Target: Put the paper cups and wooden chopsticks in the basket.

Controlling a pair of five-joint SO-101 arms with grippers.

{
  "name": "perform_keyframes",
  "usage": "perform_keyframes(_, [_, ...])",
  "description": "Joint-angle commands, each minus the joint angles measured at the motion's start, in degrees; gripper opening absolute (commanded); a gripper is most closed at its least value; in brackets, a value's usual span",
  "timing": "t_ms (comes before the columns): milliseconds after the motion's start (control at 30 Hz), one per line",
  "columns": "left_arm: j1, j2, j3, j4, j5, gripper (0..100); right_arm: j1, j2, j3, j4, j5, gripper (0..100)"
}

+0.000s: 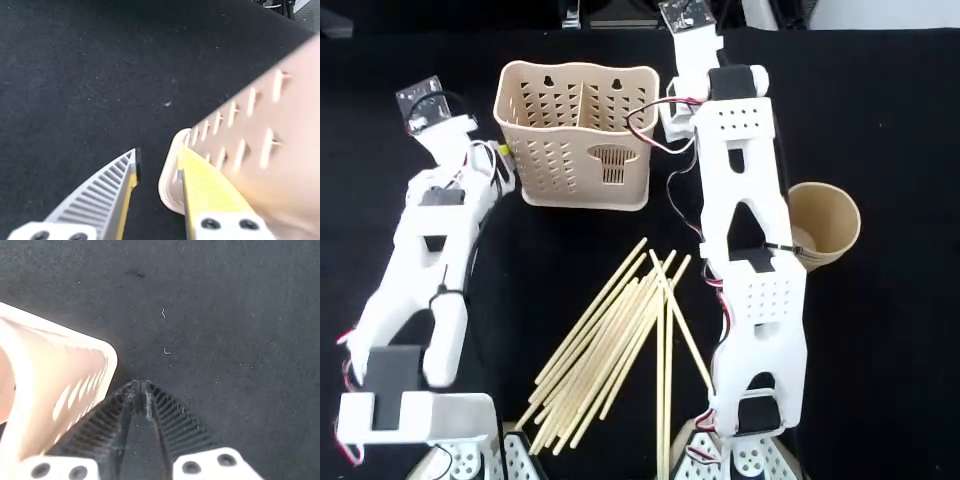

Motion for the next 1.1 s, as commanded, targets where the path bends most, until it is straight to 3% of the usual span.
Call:
perform_keyframes(0, [2.5, -5.9, 1.5, -0.2, 0.1, 15, -0.3, -0.9, -2.8, -0.5, -0.4, 1.2])
perform_keyframes(100, [2.3, -8.1, 2.0, -0.2, 0.1, 15, -0.2, -1.0, -2.9, 0.7, -0.4, 1.2])
perform_keyframes(233, [-2.9, -9.6, 0.7, -1.5, 0.1, 15, -0.2, -1.0, -3.7, 1.6, -0.4, 1.2])
perform_keyframes(367, [-7.9, -9.1, 0.3, -10.0, 0.4, 15, -0.3, -0.9, -6.0, 1.8, -0.4, 1.2])
perform_keyframes(533, [-6.1, -0.5, -3.3, -18.8, 0.4, 15, -1.0, -0.7, -6.1, 1.8, -0.4, 1.2])
perform_keyframes(733, [-2.8, 13.0, -12.0, -18.5, 0.5, 15, -2.5, -0.9, -6.5, 2.5, -0.4, 1.2])
perform_keyframes(1067, [-0.4, 7.1, -2.1, -18.7, 0.5, 15, -2.5, -0.6, -6.4, 1.1, -0.4, 1.2])
